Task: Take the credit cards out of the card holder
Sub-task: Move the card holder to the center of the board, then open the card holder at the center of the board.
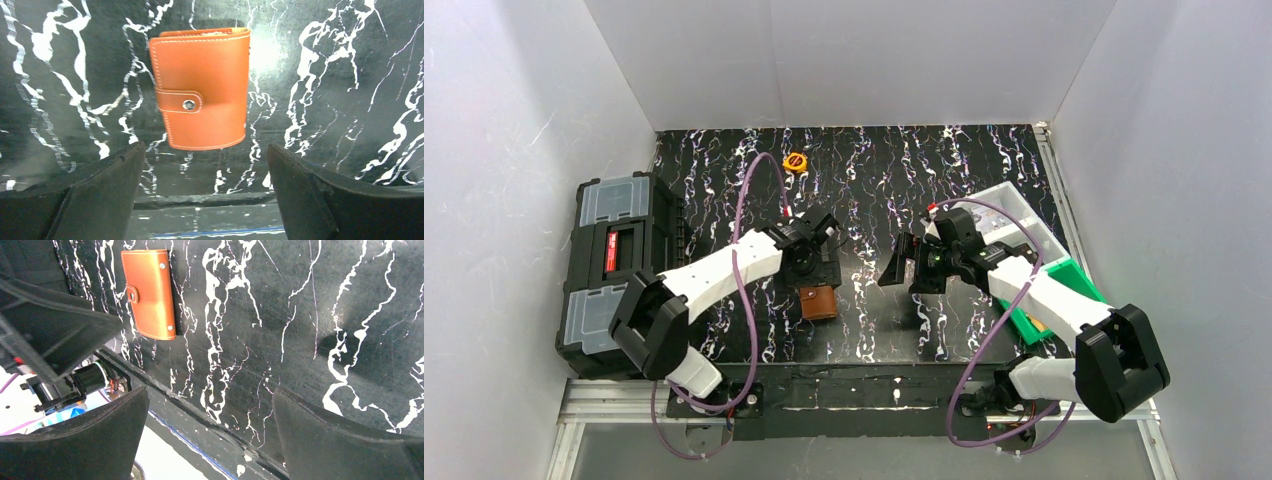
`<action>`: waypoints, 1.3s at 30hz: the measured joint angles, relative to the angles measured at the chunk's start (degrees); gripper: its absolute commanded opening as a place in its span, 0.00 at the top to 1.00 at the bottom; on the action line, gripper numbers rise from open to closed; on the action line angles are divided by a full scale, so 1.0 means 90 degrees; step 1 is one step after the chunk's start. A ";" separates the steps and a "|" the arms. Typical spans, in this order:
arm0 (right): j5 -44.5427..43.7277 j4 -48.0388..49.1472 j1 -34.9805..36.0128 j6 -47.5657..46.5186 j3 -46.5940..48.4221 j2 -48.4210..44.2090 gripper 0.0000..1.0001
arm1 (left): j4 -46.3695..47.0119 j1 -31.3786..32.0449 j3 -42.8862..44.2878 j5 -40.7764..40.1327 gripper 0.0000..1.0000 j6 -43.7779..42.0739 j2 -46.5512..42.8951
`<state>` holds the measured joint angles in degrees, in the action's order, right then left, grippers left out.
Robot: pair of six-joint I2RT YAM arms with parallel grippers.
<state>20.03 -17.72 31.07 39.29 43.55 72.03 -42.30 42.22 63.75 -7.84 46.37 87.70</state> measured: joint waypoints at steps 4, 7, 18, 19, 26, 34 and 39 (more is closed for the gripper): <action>-0.0024 0.0034 0.0002 0.0112 -0.0066 0.0002 0.00 | -0.0318 -0.0005 0.0151 -0.0466 0.39 -0.0355 -0.0226; -0.0019 0.0141 0.0000 0.0194 -0.0078 0.0066 0.00 | -0.0440 -0.0005 0.0151 -0.0610 0.44 -0.0585 -0.0250; 0.0532 0.0799 0.0007 0.0478 0.0041 0.1508 0.00 | 0.0168 0.0080 0.0160 -0.0415 0.68 -0.0860 0.1200; 0.0573 0.0814 0.0007 0.0481 0.0104 0.1547 0.00 | 0.0177 0.0080 0.0155 -0.0418 0.70 -0.0860 0.1200; 0.0651 0.0818 0.0143 0.0476 0.0325 0.1817 0.00 | 0.0199 0.0080 0.0068 -0.0529 1.00 -0.0818 0.1127; 0.0663 0.0809 0.0602 0.0466 0.0816 0.2193 0.00 | 0.0420 0.0078 -0.0163 -0.0321 1.00 -0.0872 0.0758; 0.0641 0.0792 0.0879 0.0469 0.1105 0.2472 0.00 | 0.0556 0.0073 -0.0255 -0.0007 1.00 -0.0872 0.0216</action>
<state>25.80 -10.59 38.98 43.51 53.49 94.28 -37.30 42.87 61.45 -7.90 38.52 89.65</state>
